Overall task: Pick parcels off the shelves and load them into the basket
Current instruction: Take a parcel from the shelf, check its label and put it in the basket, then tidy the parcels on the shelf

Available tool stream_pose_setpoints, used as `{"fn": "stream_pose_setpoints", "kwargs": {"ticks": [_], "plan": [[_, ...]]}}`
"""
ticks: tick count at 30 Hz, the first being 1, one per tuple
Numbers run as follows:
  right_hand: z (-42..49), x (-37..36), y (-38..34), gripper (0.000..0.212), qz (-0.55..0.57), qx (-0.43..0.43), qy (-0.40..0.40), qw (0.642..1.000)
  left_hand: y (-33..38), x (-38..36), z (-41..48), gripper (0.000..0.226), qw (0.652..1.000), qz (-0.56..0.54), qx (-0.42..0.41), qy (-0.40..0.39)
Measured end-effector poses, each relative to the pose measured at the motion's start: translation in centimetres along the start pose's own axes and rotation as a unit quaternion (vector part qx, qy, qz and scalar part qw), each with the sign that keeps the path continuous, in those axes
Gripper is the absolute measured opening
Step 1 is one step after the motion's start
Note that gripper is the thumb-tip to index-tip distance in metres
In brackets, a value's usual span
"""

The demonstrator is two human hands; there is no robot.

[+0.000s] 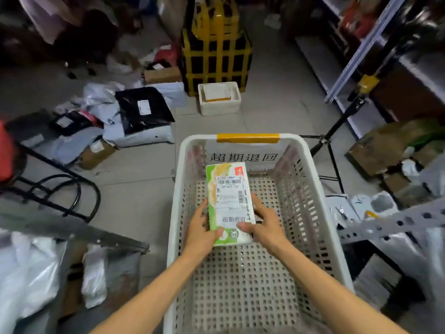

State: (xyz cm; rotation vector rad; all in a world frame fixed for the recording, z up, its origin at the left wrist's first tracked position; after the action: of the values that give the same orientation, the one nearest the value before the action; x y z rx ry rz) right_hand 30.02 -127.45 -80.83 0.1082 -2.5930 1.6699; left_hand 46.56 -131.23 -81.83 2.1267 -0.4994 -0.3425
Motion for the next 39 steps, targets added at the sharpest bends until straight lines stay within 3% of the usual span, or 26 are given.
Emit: {"fn": "stream_pose_setpoints", "kwargs": {"ticks": [3,5,7,10,11,13,19,25,30,34,39], "plan": [[4.3,-0.3,3.4,0.075,0.056,-0.046,0.037,0.997,0.6,2.0,4.6,0.087,0.992,0.122,0.008,0.009],[7.2,-0.9,5.1,0.078,0.063,-0.063,0.05,0.995,3.2,2.7,7.2,0.077,0.954,0.296,-0.047,0.009],[10.2,-1.7,6.6,0.081,0.055,-0.078,0.055,0.994,5.6,2.2,9.2,0.073,0.874,0.478,-0.083,-0.033],[14.8,-3.0,9.4,0.085,0.061,-0.1,0.058,0.991,7.6,1.5,11.6,0.057,0.676,0.73,-0.053,-0.083],[16.3,-3.4,10.4,0.087,0.057,-0.104,0.064,0.991,8.0,1.5,12.3,0.054,0.631,0.769,-0.044,-0.092],[18.5,-4.3,11.4,0.092,0.046,-0.118,0.078,0.989,7.5,1.8,13.8,0.053,0.597,0.794,-0.025,-0.116],[21.5,-6.0,15.7,0.081,0.04,-0.162,0.114,0.979,5.7,2.0,16.1,0.051,0.622,0.775,-0.002,-0.112],[20.3,-5.2,14.8,0.089,-0.078,-0.208,0.025,0.975,4.9,0.9,16.0,0.049,0.613,0.782,0.029,-0.108],[16.3,-2.7,7.6,0.08,-0.24,-0.171,-0.036,0.955,7.0,-0.4,13.9,0.047,0.593,0.801,0.042,-0.072],[10.8,-0.8,-0.3,0.071,-0.395,-0.115,-0.106,0.905,10.8,-2.2,9.0,0.036,0.627,0.778,0.023,-0.028],[2.5,0.7,-10.5,0.038,-0.52,-0.08,-0.146,0.838,16.2,-2.8,-1.1,0.035,0.688,0.723,0.012,0.051]]}}
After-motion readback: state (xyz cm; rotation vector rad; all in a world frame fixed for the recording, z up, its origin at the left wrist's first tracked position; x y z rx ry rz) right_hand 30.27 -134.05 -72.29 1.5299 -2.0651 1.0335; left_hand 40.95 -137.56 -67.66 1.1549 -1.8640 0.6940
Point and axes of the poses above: each hand's wrist, its own z-axis towards the middle knuckle, its own x-axis out of the back of the hand, y = z × x, the point moved 9 cm from there along z, towards the middle knuckle, and after that the axes turned 13 degrees about -y, right-handed, at the moved point
